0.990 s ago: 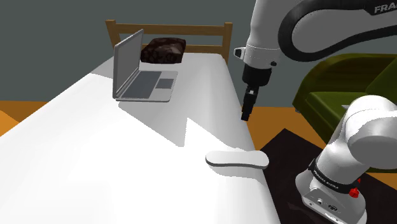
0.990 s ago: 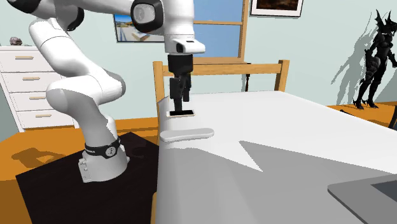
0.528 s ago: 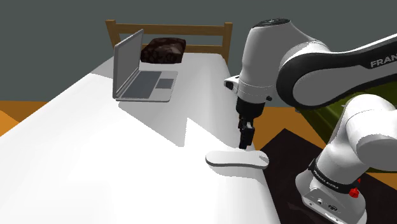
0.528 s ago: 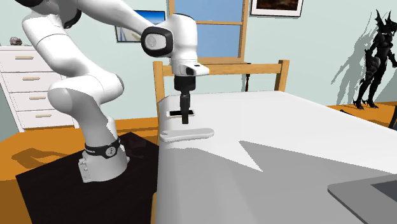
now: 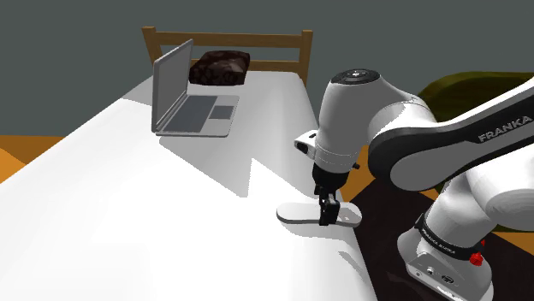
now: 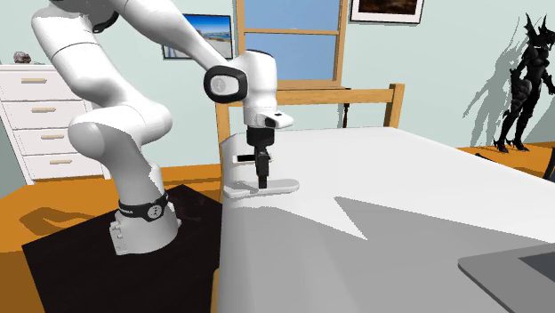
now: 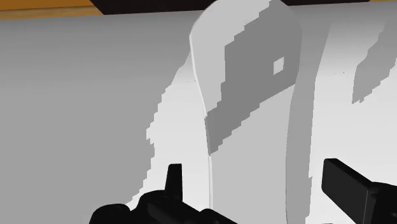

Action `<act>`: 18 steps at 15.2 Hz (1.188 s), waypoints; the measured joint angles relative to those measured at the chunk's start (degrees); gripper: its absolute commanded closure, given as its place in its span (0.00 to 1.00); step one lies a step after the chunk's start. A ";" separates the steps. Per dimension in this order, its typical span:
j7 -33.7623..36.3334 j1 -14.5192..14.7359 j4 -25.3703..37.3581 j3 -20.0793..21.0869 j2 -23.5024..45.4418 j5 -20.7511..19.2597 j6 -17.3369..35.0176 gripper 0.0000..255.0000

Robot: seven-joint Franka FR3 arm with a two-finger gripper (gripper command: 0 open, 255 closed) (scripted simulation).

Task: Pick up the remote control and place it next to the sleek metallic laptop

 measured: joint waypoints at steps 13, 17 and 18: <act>0.21 -0.16 -1.25 0.95 2.90 0.30 4.17 1.00; 0.21 -0.16 -1.26 0.95 2.90 0.30 4.17 1.00; 0.21 -0.16 -1.26 0.95 2.90 0.30 4.17 1.00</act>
